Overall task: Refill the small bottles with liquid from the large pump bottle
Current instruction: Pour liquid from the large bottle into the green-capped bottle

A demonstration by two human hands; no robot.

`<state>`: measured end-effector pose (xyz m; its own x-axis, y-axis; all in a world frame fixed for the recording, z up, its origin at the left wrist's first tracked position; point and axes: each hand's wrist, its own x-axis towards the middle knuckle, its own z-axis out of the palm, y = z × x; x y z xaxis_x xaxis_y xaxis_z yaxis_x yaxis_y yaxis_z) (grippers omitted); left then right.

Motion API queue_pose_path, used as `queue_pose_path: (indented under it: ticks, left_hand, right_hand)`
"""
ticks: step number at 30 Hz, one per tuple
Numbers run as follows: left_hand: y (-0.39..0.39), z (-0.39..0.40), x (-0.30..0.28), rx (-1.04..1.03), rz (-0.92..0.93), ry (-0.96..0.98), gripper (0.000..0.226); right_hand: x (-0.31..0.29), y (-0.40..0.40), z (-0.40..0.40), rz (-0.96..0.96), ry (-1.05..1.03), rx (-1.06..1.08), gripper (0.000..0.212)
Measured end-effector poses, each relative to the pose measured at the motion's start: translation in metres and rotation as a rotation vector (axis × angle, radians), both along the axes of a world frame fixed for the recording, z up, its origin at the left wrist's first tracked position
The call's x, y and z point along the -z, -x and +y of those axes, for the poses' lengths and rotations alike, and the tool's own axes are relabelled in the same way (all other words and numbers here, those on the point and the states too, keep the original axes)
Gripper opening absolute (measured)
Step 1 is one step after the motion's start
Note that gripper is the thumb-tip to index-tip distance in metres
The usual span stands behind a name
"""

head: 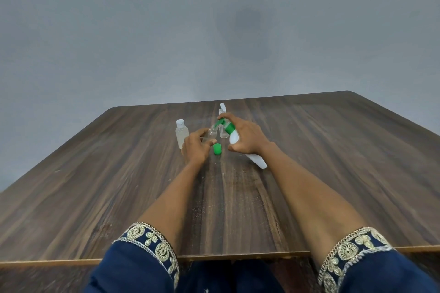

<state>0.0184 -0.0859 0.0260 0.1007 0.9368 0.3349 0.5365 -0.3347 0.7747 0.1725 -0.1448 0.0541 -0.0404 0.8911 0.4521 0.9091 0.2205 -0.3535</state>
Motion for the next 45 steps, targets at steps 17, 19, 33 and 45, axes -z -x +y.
queue_pose_path:
  ticks: [17,19,33,45]
  left_hand:
    - [0.000,0.003,-0.002,0.030,0.005,0.013,0.039]
    - [0.000,0.004,0.000,0.035,0.007,0.016,0.039]
    - [-0.007,0.005,0.000,0.056,-0.017,0.014,0.043]
    - [-0.011,0.008,0.002,0.053,-0.037,0.017,0.041]
  right_hand:
    - [0.003,-0.002,0.005,-0.014,-0.013,0.016,0.071]
    - [0.004,-0.003,0.007,-0.025,-0.014,0.025,0.069]
    - [0.001,-0.005,0.005,-0.005,-0.046,0.029,0.066]
    - [0.000,-0.006,0.006,0.042,-0.030,0.037,0.066]
